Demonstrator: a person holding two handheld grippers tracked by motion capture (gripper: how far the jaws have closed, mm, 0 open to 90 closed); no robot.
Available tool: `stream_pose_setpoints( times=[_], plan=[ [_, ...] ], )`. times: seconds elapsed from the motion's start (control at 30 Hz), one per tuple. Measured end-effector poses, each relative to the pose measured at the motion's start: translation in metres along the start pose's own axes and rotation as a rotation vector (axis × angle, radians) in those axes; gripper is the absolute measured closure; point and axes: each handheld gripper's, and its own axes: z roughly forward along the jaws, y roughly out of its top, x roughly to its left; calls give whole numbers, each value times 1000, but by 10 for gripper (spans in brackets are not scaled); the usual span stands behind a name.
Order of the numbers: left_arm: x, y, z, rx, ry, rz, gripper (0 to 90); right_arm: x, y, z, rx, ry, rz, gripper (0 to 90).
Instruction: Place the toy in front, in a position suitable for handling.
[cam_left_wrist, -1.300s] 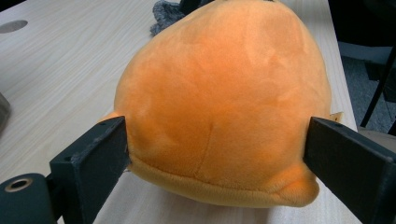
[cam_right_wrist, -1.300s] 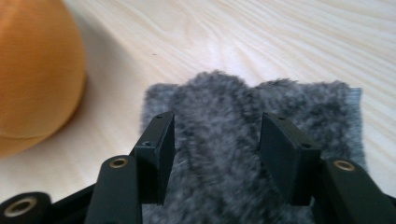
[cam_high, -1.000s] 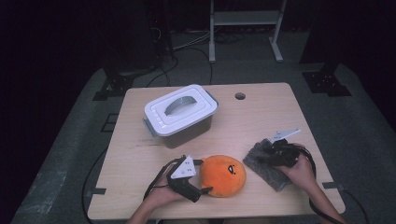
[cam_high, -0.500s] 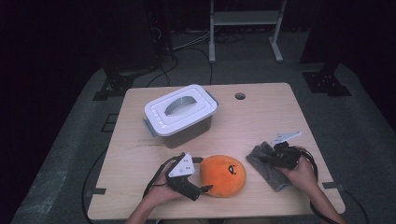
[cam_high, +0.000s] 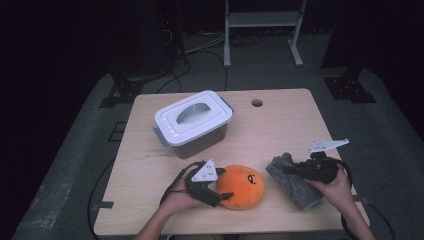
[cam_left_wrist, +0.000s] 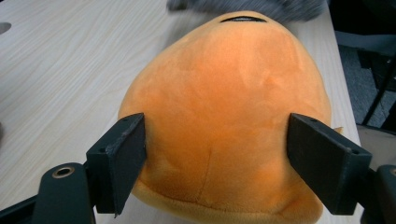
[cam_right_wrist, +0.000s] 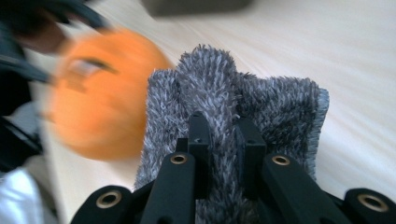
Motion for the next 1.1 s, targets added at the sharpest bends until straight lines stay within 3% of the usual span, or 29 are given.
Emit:
stream_pose_setpoints(
  times=[0.07,0.13,0.3,0.4,0.5,0.7,0.9,0.93,1.1],
  plan=[
    [0,2,1,-3,2,-1,209,7,4,-4,-22,21,-13,793],
    [-1,6,4,-1,16,-16,209,20,11,-8,-62,71,-45,792],
    [-4,7,6,-5,42,-49,211,60,29,13,-68,169,-140,792],
    [-4,6,8,-5,57,-74,211,78,37,31,-37,180,-197,791],
    [-2,3,8,-6,58,-101,211,90,37,49,32,122,-274,789],
    [-4,-2,6,-22,58,-92,214,79,25,45,29,105,-252,788],
    [-4,-9,2,-41,36,-86,213,56,8,33,33,80,-172,786],
    [-4,-9,1,-39,35,-79,213,50,5,31,39,59,-154,786],
    [-9,-10,0,-22,34,-29,205,50,8,27,20,63,-146,786]
  ],
)
